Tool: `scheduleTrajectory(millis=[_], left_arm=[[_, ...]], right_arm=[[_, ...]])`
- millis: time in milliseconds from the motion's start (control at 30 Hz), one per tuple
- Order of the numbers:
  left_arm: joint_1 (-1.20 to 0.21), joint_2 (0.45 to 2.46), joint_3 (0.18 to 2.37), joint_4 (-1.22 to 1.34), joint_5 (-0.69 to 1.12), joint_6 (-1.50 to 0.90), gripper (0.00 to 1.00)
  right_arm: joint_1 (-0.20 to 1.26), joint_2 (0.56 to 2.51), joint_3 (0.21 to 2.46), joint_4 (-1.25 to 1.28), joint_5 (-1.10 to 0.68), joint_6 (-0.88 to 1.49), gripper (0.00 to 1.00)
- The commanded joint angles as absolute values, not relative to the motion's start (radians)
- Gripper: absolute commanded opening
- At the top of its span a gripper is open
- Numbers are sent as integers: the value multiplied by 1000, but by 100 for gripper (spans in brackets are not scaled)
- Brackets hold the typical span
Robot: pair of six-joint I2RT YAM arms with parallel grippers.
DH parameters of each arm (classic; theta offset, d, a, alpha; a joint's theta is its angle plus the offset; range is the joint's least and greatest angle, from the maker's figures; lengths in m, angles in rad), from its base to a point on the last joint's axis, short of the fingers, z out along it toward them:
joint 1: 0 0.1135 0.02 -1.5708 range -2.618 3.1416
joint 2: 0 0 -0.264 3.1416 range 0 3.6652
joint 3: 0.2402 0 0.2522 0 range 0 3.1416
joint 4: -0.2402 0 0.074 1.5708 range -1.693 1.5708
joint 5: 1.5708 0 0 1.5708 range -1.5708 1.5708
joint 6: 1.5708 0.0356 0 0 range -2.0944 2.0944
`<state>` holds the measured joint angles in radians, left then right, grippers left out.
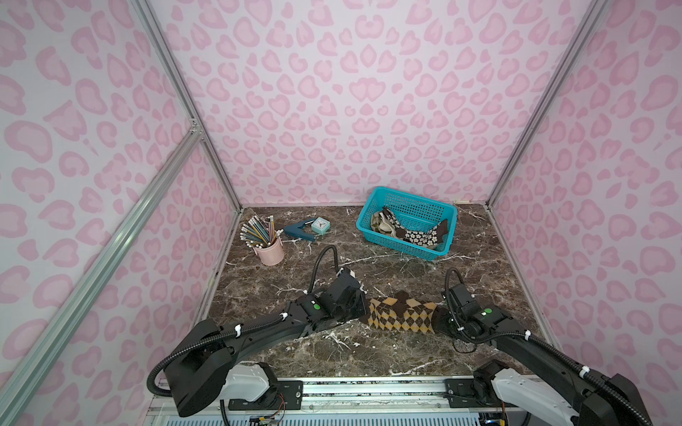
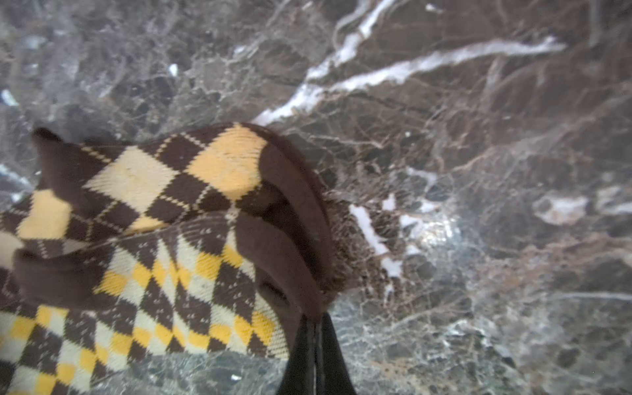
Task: Place the socks together as a pair
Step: Pick up the sock at the center of the board, then place the sock in the sock.
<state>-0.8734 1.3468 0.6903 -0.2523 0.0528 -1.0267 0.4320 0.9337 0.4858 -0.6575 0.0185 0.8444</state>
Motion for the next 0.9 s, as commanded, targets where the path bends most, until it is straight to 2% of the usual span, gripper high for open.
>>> scheduleTrajectory(millis=[0, 267, 500, 867], left_arm=[[-877, 1315, 722, -261, 49, -997, 4], [-881, 1254, 798, -304, 34, -965, 4], [-848, 1319, 845, -275, 16, -921, 5], [-801, 1529, 798, -130, 44, -854, 4]], right_arm=[[430, 868, 531, -736, -20, 864, 0], [428, 761, 639, -816, -11, 873, 0], [349, 872, 687, -740, -25, 767, 0], [208, 1006, 547, -537, -108, 686, 0]])
